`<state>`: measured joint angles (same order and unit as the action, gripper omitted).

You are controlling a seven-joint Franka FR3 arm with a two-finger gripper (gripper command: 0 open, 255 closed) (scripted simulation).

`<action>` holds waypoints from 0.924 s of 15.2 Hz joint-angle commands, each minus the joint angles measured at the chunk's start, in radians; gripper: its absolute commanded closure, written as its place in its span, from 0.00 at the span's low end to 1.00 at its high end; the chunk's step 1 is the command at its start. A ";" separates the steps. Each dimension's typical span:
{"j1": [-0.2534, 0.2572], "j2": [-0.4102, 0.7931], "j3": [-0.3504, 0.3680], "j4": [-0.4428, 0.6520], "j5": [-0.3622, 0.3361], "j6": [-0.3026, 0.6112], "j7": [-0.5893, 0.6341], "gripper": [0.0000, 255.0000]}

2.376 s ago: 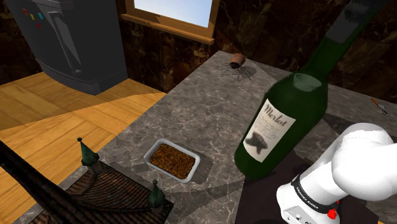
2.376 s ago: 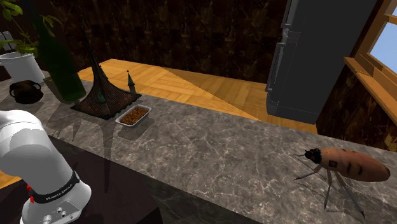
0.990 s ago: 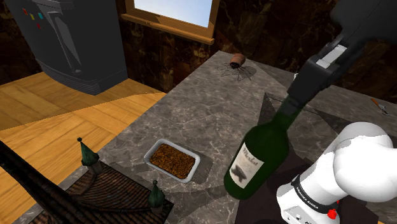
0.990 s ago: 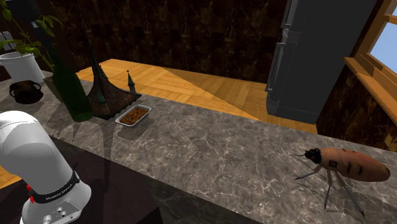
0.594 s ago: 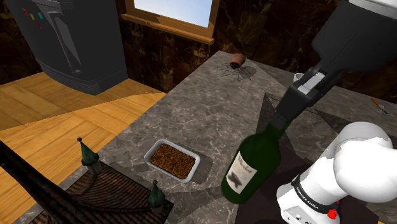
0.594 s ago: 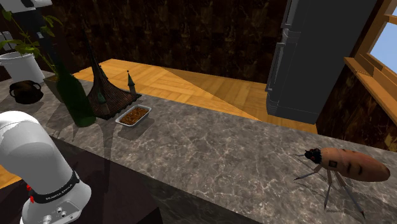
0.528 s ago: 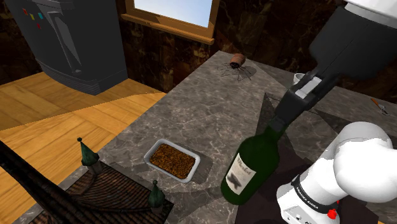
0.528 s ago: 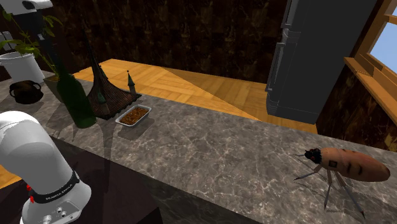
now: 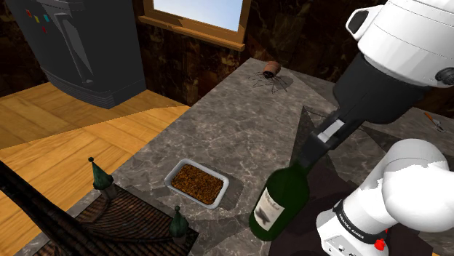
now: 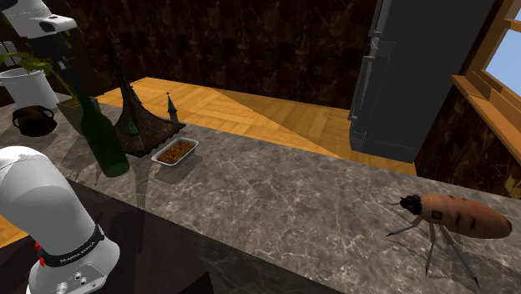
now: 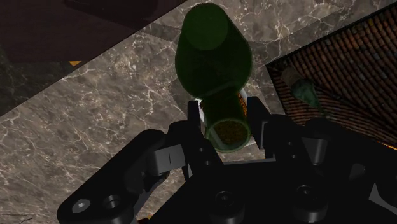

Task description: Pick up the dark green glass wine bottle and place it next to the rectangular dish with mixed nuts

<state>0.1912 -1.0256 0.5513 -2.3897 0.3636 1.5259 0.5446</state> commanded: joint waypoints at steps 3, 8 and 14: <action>0.012 -0.020 0.016 -0.062 0.018 0.042 -0.002 1.00; 0.025 -0.037 0.042 -0.132 0.044 0.096 -0.002 1.00; 0.042 -0.051 0.079 -0.212 0.079 0.162 -0.002 1.00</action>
<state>0.2308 -1.0744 0.6245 -2.5859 0.4368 1.6739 0.5448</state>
